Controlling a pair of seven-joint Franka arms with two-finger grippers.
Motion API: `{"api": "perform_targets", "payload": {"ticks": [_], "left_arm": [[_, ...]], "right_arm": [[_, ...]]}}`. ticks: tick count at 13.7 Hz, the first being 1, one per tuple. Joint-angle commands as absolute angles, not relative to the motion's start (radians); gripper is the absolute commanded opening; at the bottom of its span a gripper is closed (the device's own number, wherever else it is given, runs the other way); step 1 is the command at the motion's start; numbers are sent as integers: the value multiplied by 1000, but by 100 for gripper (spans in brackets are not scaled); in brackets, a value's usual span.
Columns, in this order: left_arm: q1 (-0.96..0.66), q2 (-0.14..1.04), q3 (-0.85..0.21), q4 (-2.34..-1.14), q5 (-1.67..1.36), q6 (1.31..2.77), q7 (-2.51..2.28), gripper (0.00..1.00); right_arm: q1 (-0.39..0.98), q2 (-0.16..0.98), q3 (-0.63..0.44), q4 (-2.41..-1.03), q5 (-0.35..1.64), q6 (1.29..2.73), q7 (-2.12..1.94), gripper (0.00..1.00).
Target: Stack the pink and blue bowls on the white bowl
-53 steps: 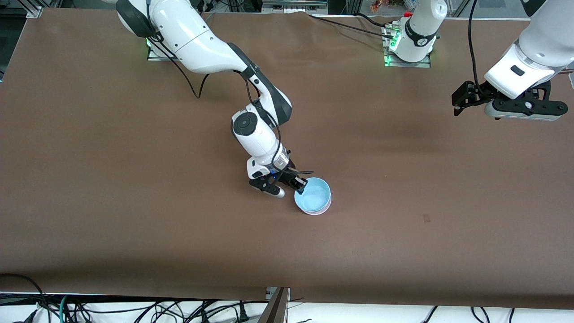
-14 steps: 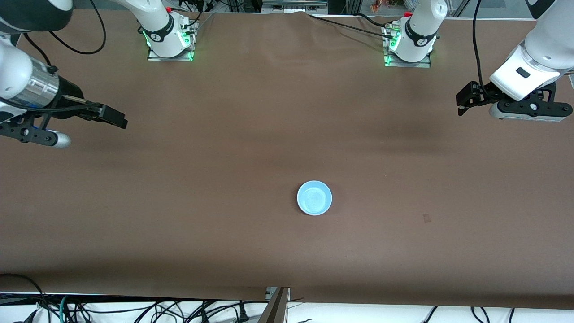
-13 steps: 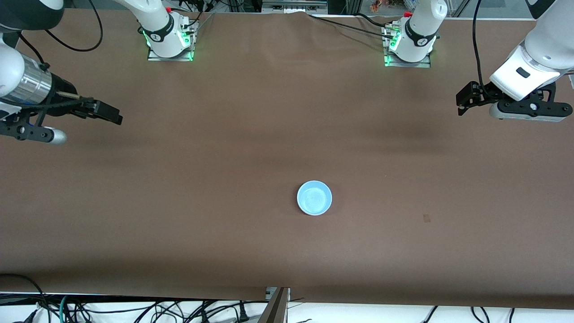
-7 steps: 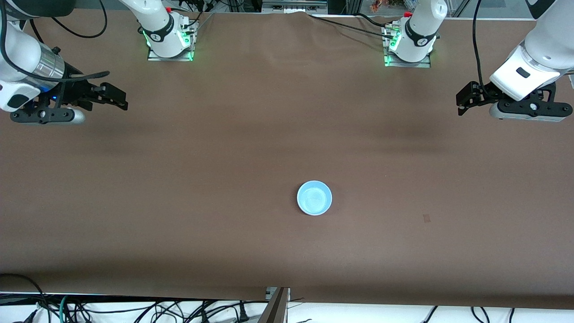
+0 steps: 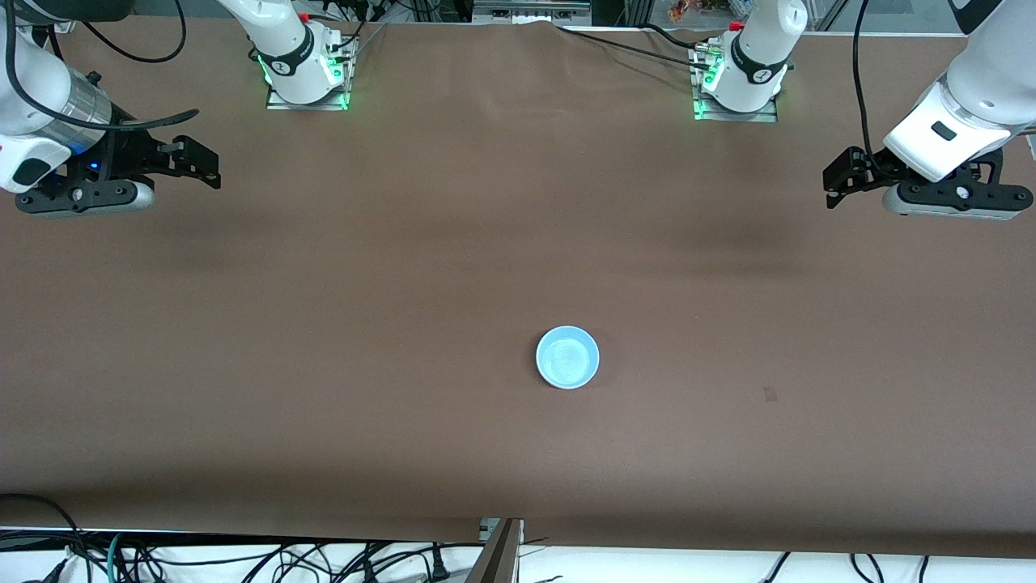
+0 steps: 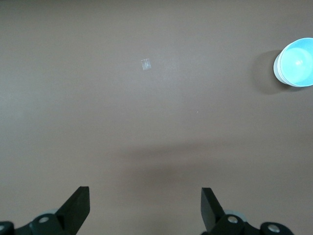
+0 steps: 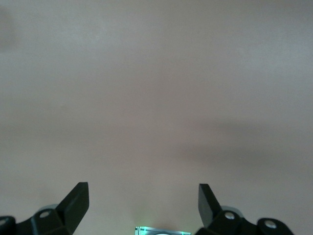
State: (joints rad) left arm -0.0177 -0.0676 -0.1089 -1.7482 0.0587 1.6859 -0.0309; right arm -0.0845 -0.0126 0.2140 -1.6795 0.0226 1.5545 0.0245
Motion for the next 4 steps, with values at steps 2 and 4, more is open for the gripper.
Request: {"api": "perform_targets", "payload": {"ticks": [2,4], "left_arm": [[-12,-55,-112,-1718,43,1663,-5,100],[-12,-55,-112,-1718,43,1664,-5,100]], "right_arm": [[-107,-41,235,-1698,9,1554,3,99],[-107,-41,235,-1697,9,1554,8,99]]}}
